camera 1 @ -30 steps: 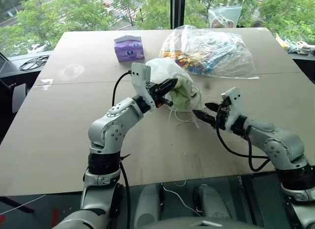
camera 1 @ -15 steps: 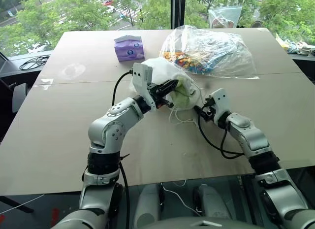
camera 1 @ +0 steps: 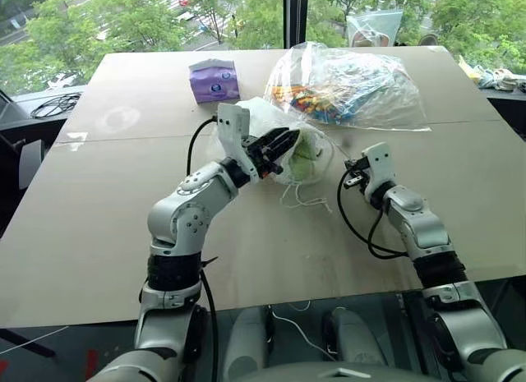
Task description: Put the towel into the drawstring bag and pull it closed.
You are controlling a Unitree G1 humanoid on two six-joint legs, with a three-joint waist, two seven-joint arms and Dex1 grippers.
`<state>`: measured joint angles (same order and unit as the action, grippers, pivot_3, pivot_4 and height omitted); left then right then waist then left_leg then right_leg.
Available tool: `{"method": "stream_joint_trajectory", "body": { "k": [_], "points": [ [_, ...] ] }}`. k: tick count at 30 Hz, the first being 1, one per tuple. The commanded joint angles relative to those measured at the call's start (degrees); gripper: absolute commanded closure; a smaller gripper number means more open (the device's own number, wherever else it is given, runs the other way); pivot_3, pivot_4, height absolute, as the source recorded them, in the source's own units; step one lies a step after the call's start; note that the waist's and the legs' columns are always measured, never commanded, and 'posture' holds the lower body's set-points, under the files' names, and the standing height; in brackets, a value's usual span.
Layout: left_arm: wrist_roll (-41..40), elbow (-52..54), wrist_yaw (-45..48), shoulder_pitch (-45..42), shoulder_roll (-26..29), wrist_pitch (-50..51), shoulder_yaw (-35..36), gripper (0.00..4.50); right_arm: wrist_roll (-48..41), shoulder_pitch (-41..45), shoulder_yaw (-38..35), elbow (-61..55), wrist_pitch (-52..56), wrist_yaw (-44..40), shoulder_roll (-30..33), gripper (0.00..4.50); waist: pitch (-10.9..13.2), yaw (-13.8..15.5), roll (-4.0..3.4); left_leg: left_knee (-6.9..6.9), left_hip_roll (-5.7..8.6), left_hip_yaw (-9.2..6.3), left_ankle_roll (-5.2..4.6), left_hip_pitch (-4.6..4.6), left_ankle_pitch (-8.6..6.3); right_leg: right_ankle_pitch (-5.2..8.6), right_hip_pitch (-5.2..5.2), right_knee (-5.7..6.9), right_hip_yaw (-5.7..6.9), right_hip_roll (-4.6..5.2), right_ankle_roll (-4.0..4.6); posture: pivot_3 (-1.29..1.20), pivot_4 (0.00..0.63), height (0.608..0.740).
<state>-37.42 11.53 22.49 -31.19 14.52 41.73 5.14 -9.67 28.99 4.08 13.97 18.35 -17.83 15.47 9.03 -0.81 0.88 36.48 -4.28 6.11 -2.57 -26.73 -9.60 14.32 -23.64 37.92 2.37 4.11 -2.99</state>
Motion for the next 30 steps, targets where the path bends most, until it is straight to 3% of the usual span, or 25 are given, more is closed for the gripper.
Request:
{"method": "stream_joint_trajectory", "body": {
  "k": [1,2,6,11,14,17,19,24,30],
  "points": [
    [0.44,3.49,1.78,-0.69,0.96,-2.35,-0.35,1.19,0.57,0.12,-1.16,-3.72,0.89,0.25,0.09,4.5,0.0,0.04,0.0,0.0,0.0,0.01,0.0,0.0,0.0,0.0,0.0,0.0,0.0,0.0,0.0,0.0,0.15,0.74],
    [0.13,4.43,2.51,-0.37,1.48,-2.17,-0.56,0.72,0.85,0.13,-1.14,-3.84,1.04,0.21,0.14,4.5,0.0,0.03,0.0,0.0,0.0,0.01,0.0,0.0,0.0,0.0,0.0,0.0,0.0,0.0,0.0,0.0,0.15,0.74],
    [-5.38,11.32,5.88,2.98,4.99,1.36,0.83,0.72,1.17,0.1,-1.52,-4.52,1.85,0.2,0.13,4.5,0.0,0.01,0.0,-0.01,0.0,0.03,0.01,0.0,0.0,0.0,0.0,-0.01,-0.01,0.02,0.0,0.0,0.15,0.74],
    [-10.74,19.83,12.0,12.42,15.34,7.07,1.72,0.72,1.54,0.21,-1.97,-4.88,2.4,0.08,0.01,4.5,0.03,-0.51,-0.08,-0.07,-0.09,-0.05,0.03,0.07,0.0,0.01,-0.04,0.02,-0.09,-0.02,0.01,0.0,0.15,0.74],
    [-8.65,22.27,14.36,19.42,21.01,7.19,0.35,0.72,1.89,0.49,-1.83,-4.9,2.58,-0.24,-0.19,4.5,0.05,-0.54,-0.12,-0.1,-0.08,-0.07,0.05,0.13,0.0,0.02,-0.03,0.02,-0.1,0.0,0.03,0.0,0.15,0.74],
    [2.88,19.72,15.01,24.15,25.18,0.52,-6.99,0.72,2.07,0.95,-1.68,-4.59,2.65,-0.54,-0.67,4.5,0.06,-0.16,-0.14,-0.1,-0.07,-0.06,0.05,0.15,-0.01,0.11,-0.03,0.01,-0.11,0.03,0.19,0.0,0.15,0.74],
    [8.34,16.05,14.01,24.79,24.08,-3.98,-10.55,0.72,2.18,1.22,-1.6,-4.37,2.61,-0.78,-0.9,4.5,0.06,0.05,-0.15,-0.1,-0.05,-0.03,0.09,0.15,-0.03,0.12,-0.04,0.0,-0.11,0.06,0.24,0.0,0.15,0.74],
    [16.63,3.25,10.4,21.3,13.04,-15.7,-15.34,0.72,2.63,2.15,-1.83,-3.08,2.33,-0.73,-1.6,4.5,0.06,0.25,-0.14,-0.09,-0.01,-0.01,0.27,0.14,-0.15,0.12,-0.03,-0.02,-0.11,0.16,0.24,0.0,0.15,0.74],
    [22.5,-7.52,9.97,16.81,7.25,-22.86,-16.7,0.72,2.78,2.0,-2.59,-4.11,2.65,-0.15,-1.55,4.5,0.05,0.03,-0.15,-0.12,-0.04,0.18,0.03,0.12,0.0,0.02,-0.06,0.02,-0.11,0.04,0.06,0.0,0.15,0.74]
  ]
}}
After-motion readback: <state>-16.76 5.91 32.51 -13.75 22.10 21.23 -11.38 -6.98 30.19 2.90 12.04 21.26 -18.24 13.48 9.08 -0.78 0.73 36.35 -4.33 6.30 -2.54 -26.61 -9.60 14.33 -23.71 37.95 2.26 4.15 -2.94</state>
